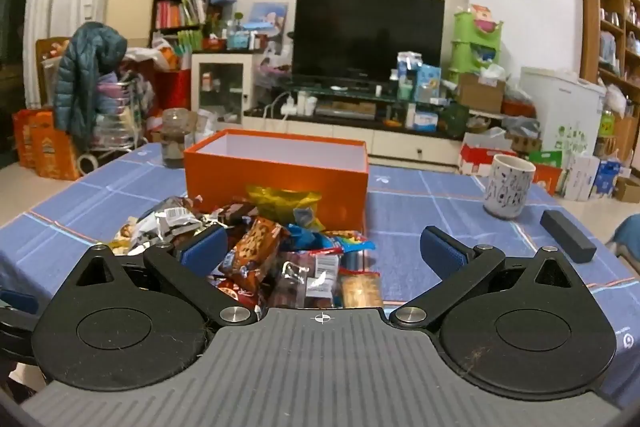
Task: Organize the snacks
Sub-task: 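Move both tools toward the snack pile beside the orange box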
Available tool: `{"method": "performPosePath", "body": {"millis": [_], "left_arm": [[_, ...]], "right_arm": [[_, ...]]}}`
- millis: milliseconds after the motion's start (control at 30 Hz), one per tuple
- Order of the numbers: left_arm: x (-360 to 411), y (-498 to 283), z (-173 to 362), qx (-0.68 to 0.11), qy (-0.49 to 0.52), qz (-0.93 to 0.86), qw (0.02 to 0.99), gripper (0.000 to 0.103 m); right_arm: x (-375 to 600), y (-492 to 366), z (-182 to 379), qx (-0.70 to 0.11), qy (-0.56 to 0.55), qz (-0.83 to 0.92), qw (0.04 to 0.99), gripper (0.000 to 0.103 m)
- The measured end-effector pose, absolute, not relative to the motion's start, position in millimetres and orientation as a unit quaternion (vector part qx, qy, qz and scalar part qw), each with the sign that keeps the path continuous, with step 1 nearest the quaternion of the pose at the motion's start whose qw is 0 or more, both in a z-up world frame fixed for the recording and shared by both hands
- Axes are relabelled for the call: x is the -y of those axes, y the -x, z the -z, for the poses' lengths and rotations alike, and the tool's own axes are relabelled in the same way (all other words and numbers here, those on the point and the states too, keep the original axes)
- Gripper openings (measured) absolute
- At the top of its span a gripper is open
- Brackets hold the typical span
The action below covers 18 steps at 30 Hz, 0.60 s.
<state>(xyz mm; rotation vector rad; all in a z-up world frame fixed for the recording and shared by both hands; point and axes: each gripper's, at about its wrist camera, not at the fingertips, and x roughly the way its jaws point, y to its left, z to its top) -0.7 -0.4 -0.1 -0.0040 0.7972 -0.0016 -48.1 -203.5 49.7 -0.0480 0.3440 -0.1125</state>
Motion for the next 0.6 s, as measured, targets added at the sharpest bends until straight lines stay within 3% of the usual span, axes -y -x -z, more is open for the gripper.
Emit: {"method": "performPosePath", "body": {"millis": [367,600], "left_arm": [[-3,-2,-6,-0.378,0.016,0.002,0.926,0.102],[-54,-14,-35,-0.332,0.056,-0.027,0.941,0.102]], "right_arm": [[209,47,-49,-0.168,0.006,0.059,0.984,0.096],[222,48,-49,-0.16,0.024,0.073,0.984,0.096]]}}
